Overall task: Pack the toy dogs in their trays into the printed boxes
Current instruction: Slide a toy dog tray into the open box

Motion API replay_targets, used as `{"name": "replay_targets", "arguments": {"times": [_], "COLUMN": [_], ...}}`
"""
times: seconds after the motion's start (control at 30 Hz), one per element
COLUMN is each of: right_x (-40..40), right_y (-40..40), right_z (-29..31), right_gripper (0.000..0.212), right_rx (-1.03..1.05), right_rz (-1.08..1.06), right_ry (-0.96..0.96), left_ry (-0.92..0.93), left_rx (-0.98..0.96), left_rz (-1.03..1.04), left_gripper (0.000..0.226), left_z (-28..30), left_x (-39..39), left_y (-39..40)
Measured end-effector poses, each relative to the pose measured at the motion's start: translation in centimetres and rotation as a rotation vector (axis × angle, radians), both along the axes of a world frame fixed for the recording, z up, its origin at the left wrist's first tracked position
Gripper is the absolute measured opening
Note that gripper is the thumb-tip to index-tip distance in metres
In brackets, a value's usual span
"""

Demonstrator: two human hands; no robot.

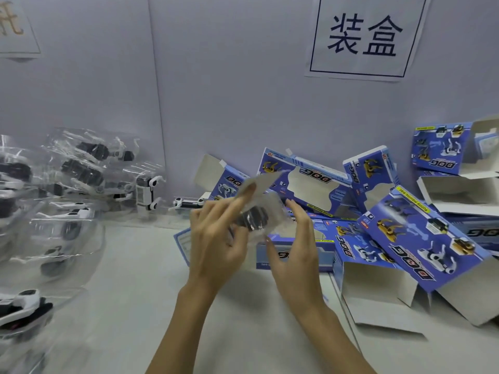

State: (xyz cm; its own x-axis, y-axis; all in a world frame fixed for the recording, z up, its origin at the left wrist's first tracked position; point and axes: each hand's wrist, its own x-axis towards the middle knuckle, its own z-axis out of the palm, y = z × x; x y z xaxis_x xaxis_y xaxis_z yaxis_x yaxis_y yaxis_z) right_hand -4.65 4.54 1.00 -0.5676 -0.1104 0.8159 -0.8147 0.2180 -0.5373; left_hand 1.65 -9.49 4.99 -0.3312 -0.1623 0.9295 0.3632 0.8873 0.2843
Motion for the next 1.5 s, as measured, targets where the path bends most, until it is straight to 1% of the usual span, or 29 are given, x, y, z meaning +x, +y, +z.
{"name": "replay_targets", "arguments": {"times": [0.07,0.13,0.23,0.33,0.4,0.47,0.5,0.57,0.6,0.63,0.67,0.73,0.77,0.8,0.83,0.87,0.93,0.97,1.07,1.17,1.2,1.23,1.3,1.4,1.5], "right_x": [0.0,0.2,0.4,0.2,0.4,0.6,0.7,0.8,0.6,0.5,0.5,0.4,0.1,0.0,-0.1,-0.2,-0.3,-0.4,-0.7,-0.8,-0.9,-1.0,-1.0,-0.5,-0.3], "right_y": [0.3,0.3,-0.2,-0.4,-0.3,-0.2,-0.2,0.2,0.6,0.9,1.1,1.4,1.5,1.6,1.7,1.9,2.2,2.4,3.3,4.3,4.5,4.5,4.2,3.8,3.9], "right_z": [0.2,0.3,-0.1,-0.9,-1.1,-0.4,0.1,0.8,0.9,0.9,1.0,1.1,1.2,1.2,1.2,1.2,1.1,1.1,1.4,2.4,2.7,2.9,2.8,2.8,2.7], "right_gripper": [0.068,0.062,0.058,0.068,0.068,0.072,0.076,0.085,0.087,0.086,0.083,0.077,0.076,0.077,0.078,0.078,0.079,0.080,0.076,0.053,0.049,0.047,0.043,0.031,0.030], "right_rx": [0.031,0.093,0.229,0.360,0.358,0.241,0.149,-0.031,-0.065,-0.041,0.001,0.022,0.010,-0.007,-0.031,-0.055,-0.064,-0.050,0.008,-0.006,-0.016,-0.013,-0.008,-0.076,-0.109], "right_rz": [0.042,0.131,0.149,0.207,0.269,0.305,0.328,0.456,0.527,0.568,0.583,0.570,0.548,0.522,0.503,0.489,0.442,0.433,0.457,0.437,0.398,0.341,0.283,0.316,0.324], "right_ry": [0.073,0.081,0.059,-0.031,-0.108,-0.179,-0.239,-0.382,-0.407,-0.393,-0.366,-0.338,-0.332,-0.334,-0.342,-0.347,-0.329,-0.321,-0.351,-0.381,-0.386,-0.361,-0.287,-0.276,-0.275], "left_ry": [0.046,0.063,0.065,0.020,0.017,0.061,0.105,0.199,0.221,0.211,0.175,0.060,0.004,-0.038,-0.073,-0.104,-0.180,-0.200,-0.246,-0.289,-0.303,-0.310,-0.317,-0.294,-0.216], "left_rx": [0.201,0.300,0.318,0.317,0.325,0.394,0.468,0.635,0.700,0.768,0.855,1.041,1.094,1.107,1.070,0.976,0.724,0.636,0.552,0.445,0.409,0.389,0.411,0.438,0.546], "left_rz": [-0.037,-0.083,-0.094,0.004,0.040,0.026,-0.021,-0.169,-0.223,-0.277,-0.350,-0.576,-0.680,-0.760,-0.799,-0.785,-0.629,-0.580,-0.575,-0.573,-0.546,-0.523,-0.514,-0.546,-0.545], "left_gripper": [0.071,0.071,0.073,0.070,0.067,0.065,0.064,0.060,0.059,0.057,0.056,0.051,0.047,0.043,0.041,0.045,0.059,0.058,0.043,0.029,0.024,0.025,0.033,0.036,0.042], "left_z": [0.3,0.4,0.4,0.2,0.0,0.0,0.2,0.4,0.5,0.6,0.5,0.6,0.6,0.6,0.5,0.3,0.0,-0.2,-0.8,-0.9,-0.9,-0.9,-1.0,-1.2,-1.5], "left_x": [0.3,0.6,0.5,-0.1,-0.1,0.2,0.4,0.5,0.6,0.4,0.1,-0.4,-0.6,-0.6,-0.6,-0.4,-0.1,-0.2,-0.7,-1.0,-1.2,-1.4,-1.6,-1.5,-1.2], "left_y": [-0.1,-0.2,0.3,1.0,0.9,0.4,0.1,-0.6,-0.9,-1.1,-1.4,-1.2,-0.8,-0.3,0.1,0.4,1.0,1.0,0.7,0.8,1.0,1.2,1.5,1.4,1.8]}}
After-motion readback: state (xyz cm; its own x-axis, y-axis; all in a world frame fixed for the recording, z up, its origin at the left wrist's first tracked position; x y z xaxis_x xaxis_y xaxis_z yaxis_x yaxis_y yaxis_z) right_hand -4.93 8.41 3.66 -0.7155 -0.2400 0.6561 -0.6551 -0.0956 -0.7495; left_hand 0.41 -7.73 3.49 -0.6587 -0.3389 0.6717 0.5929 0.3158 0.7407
